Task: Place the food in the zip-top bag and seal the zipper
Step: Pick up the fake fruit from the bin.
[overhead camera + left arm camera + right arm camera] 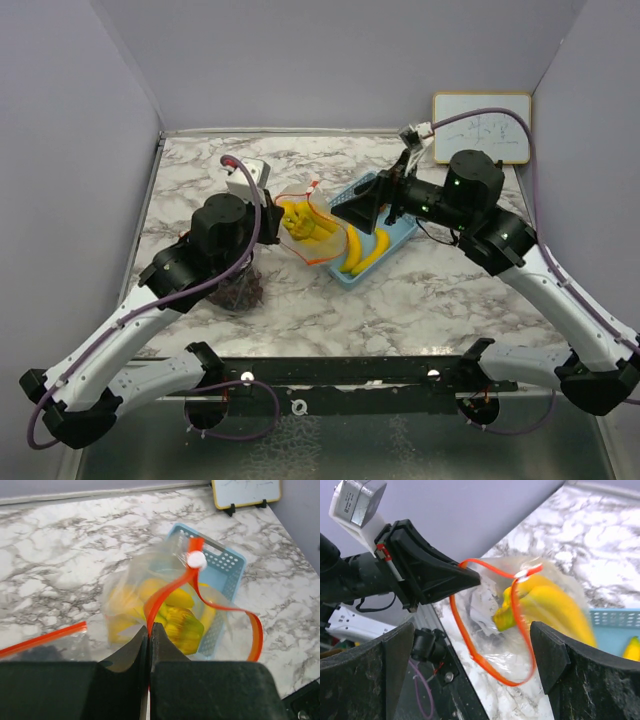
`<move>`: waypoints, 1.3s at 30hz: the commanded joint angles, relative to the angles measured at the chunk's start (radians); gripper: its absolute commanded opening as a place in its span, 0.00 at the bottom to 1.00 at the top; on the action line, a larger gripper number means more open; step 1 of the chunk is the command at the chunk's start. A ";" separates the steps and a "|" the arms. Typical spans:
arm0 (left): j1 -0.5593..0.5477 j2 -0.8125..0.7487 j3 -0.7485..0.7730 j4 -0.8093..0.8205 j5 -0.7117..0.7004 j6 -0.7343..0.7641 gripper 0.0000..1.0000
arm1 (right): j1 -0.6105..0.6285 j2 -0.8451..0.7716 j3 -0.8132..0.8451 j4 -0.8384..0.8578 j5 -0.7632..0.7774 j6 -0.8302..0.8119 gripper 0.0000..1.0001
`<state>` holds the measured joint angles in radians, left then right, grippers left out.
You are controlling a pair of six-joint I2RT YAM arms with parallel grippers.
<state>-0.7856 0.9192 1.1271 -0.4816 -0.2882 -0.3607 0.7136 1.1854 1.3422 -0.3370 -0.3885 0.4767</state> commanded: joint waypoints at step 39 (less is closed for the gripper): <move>-0.003 -0.092 -0.094 0.028 -0.078 0.018 0.00 | -0.045 0.732 -0.014 -0.115 0.641 -0.098 0.09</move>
<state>-0.7856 0.8074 1.0557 -0.5289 -0.4343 -0.3092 0.6727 1.9797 1.3567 -0.4683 0.1875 0.3813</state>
